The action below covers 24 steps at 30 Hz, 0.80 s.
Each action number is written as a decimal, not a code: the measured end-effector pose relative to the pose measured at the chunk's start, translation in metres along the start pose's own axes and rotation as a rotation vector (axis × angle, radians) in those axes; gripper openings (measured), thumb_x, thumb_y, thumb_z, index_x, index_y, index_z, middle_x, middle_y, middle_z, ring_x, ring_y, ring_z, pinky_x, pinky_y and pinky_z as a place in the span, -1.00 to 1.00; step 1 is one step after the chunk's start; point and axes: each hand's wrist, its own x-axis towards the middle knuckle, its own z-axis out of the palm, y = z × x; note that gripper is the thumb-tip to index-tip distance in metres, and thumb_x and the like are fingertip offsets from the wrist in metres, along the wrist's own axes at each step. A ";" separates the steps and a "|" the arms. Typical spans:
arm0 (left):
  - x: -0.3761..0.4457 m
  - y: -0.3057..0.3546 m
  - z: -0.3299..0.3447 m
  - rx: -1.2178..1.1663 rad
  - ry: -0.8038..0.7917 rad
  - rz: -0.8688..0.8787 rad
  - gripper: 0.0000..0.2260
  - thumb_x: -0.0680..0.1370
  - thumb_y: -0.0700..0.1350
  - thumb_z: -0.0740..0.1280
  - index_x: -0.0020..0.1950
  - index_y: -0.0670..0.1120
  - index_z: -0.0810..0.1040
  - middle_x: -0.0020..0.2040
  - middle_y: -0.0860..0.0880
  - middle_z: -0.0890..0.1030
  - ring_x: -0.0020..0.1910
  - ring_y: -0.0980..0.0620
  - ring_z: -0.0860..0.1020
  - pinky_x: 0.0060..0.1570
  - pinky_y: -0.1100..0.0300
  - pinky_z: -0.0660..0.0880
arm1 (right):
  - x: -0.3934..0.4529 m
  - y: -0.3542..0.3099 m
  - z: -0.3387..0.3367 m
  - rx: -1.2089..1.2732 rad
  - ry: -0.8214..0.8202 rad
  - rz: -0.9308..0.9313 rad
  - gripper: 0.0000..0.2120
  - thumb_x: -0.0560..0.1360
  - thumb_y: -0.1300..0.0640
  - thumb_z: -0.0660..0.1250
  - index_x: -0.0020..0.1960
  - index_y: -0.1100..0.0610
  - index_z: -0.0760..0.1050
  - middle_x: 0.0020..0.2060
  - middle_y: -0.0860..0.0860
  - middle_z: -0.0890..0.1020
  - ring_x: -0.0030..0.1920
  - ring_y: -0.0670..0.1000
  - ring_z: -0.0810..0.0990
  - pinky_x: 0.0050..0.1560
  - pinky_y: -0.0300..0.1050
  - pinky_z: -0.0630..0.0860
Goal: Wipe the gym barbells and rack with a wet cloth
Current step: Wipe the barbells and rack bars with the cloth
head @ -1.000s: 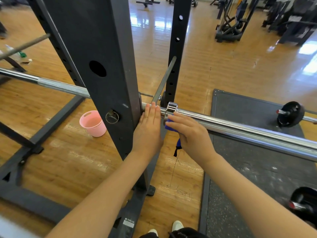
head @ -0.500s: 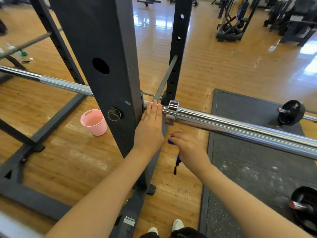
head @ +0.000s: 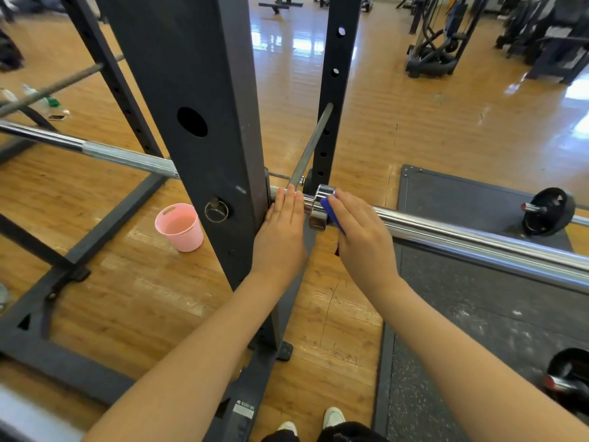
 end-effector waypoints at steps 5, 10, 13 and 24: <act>-0.001 -0.001 0.000 -0.023 -0.020 0.003 -0.37 0.54 -0.28 0.14 0.53 -0.21 -0.11 0.56 -0.14 -0.07 0.53 -0.04 -0.14 0.46 0.17 -0.11 | -0.026 0.005 -0.016 -0.023 0.112 0.038 -0.70 0.41 0.44 0.30 0.13 0.33 0.57 0.10 0.23 0.61 0.16 0.24 0.57 0.16 0.18 0.52; -0.001 0.000 -0.001 -0.011 -0.026 0.003 -0.34 0.55 -0.25 0.16 0.54 -0.18 -0.15 0.56 -0.12 -0.14 0.53 -0.02 -0.18 0.45 0.18 -0.13 | 0.007 -0.017 -0.013 0.045 0.163 0.113 -0.58 0.36 0.47 0.39 0.21 0.38 0.50 0.16 0.27 0.57 0.20 0.25 0.54 0.24 0.12 0.42; -0.001 -0.001 -0.001 -0.003 -0.020 -0.003 -0.34 0.56 -0.24 0.18 0.55 -0.16 -0.13 0.56 -0.10 -0.14 0.51 0.02 -0.21 0.43 0.21 -0.15 | 0.003 -0.012 0.005 -0.046 0.047 0.075 -0.53 0.42 0.30 0.38 0.30 0.34 0.43 0.24 0.25 0.52 0.26 0.23 0.50 0.28 0.14 0.41; -0.001 -0.003 0.004 0.036 -0.012 0.024 -0.30 0.49 -0.25 0.23 0.53 -0.22 -0.08 0.55 -0.17 -0.04 0.45 0.00 -0.22 0.41 0.15 -0.13 | -0.032 0.037 -0.026 -0.178 0.102 0.127 -0.61 0.48 0.24 0.18 0.31 0.19 0.36 0.15 0.15 0.59 0.22 0.14 0.53 0.46 0.15 -0.02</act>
